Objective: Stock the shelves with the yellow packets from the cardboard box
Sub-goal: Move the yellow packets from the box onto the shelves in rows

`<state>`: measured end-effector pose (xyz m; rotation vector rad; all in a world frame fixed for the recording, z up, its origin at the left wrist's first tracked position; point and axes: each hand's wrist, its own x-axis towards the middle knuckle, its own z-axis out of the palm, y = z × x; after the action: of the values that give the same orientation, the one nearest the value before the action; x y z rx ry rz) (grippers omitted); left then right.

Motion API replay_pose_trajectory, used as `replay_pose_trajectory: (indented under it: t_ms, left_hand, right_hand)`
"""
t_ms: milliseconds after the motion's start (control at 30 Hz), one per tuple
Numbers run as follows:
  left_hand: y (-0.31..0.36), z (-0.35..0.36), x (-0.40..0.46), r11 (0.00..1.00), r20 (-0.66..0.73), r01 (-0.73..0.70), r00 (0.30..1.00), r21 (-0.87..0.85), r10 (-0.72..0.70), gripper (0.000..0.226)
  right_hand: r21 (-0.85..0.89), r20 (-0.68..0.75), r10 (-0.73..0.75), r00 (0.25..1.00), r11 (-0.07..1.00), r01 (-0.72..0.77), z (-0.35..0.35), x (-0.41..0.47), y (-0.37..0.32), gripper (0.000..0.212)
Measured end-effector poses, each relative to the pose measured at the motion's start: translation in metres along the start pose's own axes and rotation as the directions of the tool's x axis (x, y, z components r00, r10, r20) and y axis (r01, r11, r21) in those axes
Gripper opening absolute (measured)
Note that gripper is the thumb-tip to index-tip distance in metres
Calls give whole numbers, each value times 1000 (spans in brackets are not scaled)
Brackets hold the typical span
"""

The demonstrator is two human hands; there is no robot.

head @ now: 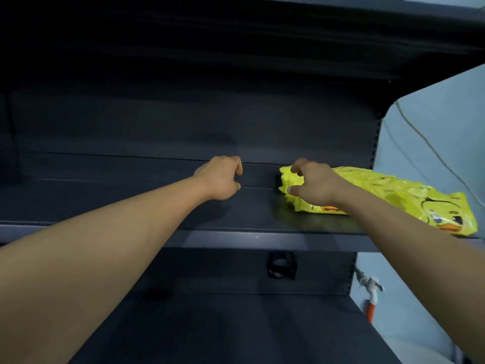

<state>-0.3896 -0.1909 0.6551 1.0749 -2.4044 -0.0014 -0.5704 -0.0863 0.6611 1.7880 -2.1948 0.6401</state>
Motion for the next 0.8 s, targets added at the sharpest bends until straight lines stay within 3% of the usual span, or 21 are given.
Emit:
replay_pose_trajectory:
  t_ms: [333, 567, 800]
  left_hand:
    - [-108, -61, -135, 998, 46, 61, 997, -28, -60, 27]
    - [-164, -53, -233, 996, 93, 80, 993, -48, -76, 24]
    - [-221, -15, -322, 983, 375, 170, 909, 68, -183, 30]
  right_hand:
    - [83, 115, -71, 991, 995, 61, 41, -72, -163, 53]
    - [154, 264, -108, 958, 986, 69, 104, -133, -249, 56]
    - [201, 511, -149, 847, 978, 50, 184, -197, -292, 54]
